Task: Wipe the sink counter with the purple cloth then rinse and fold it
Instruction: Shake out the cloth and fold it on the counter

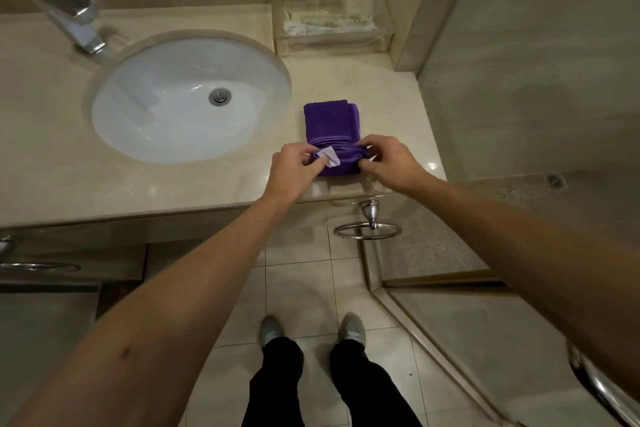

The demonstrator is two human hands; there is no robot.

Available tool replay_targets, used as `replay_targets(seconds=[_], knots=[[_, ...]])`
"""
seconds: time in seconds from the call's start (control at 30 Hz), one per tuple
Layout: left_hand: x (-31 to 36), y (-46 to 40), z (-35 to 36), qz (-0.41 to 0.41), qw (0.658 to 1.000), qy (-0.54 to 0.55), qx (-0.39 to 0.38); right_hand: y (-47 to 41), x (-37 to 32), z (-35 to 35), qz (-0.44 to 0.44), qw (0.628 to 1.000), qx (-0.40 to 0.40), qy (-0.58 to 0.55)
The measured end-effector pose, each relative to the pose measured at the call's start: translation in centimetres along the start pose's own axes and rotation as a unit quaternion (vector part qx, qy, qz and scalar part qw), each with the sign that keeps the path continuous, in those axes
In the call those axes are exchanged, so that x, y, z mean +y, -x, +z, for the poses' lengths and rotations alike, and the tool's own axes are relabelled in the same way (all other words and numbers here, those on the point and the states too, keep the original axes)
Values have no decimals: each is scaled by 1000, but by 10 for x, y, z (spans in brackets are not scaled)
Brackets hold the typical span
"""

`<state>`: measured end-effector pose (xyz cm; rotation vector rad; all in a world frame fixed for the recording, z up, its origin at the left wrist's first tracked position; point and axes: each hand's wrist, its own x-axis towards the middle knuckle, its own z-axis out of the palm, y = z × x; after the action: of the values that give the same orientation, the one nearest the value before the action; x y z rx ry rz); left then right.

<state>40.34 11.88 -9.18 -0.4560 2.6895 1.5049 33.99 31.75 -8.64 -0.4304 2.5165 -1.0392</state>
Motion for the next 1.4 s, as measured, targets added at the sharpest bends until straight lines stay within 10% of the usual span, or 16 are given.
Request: replay_targets(seconds=[0.7,1.4], knots=[[9,-36,15,-224,971,34,73,-40,-4,16,223,965,102,-91],[11,-88,-9,-95,965,-209,-126,-73,-11,1,101,995,-19,17]])
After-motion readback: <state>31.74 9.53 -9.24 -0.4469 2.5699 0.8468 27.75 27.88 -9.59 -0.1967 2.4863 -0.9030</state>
